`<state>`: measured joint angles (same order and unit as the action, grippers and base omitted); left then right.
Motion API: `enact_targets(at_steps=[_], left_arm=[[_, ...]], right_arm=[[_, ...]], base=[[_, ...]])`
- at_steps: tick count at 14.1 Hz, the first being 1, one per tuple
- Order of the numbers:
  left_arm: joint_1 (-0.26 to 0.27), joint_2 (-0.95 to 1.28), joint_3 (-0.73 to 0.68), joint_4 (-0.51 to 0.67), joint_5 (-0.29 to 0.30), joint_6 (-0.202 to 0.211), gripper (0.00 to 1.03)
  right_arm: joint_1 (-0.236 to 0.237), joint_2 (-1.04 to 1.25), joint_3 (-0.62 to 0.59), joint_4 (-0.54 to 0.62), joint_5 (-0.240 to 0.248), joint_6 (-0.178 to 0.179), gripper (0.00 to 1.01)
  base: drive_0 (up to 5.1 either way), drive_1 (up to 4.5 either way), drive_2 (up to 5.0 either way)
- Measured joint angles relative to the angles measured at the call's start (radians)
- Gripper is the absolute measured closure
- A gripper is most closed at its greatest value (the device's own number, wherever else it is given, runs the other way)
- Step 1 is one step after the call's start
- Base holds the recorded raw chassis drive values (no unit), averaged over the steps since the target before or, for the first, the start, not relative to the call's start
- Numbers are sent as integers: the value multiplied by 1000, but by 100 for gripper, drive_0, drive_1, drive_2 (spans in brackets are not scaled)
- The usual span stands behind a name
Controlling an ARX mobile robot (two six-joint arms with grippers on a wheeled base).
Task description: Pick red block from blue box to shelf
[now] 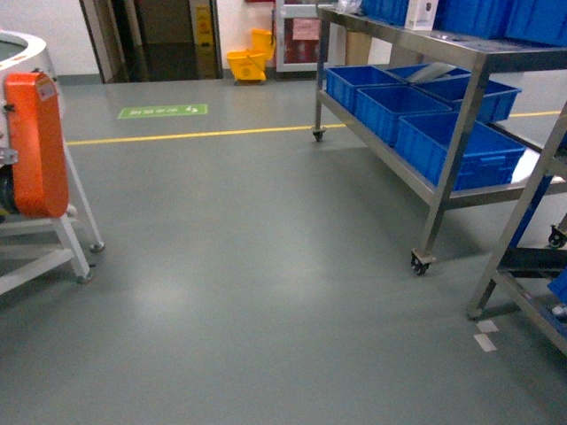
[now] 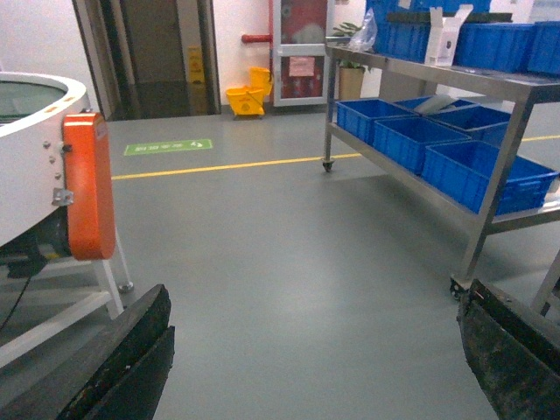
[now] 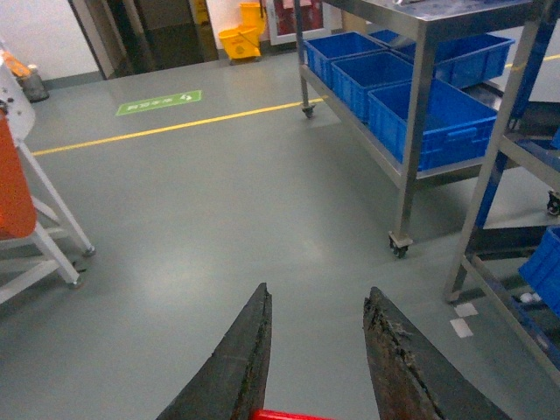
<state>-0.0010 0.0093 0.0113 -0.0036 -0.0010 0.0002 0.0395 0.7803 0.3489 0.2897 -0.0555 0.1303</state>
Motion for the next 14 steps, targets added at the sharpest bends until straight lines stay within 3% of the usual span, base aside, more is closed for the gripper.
enact_targets(at_steps=[14], left_arm=[[0, 0, 0, 0, 0, 0, 5]], right_arm=[[0, 2, -1, 0, 0, 0, 75]], base=[[-170, -170, -170]])
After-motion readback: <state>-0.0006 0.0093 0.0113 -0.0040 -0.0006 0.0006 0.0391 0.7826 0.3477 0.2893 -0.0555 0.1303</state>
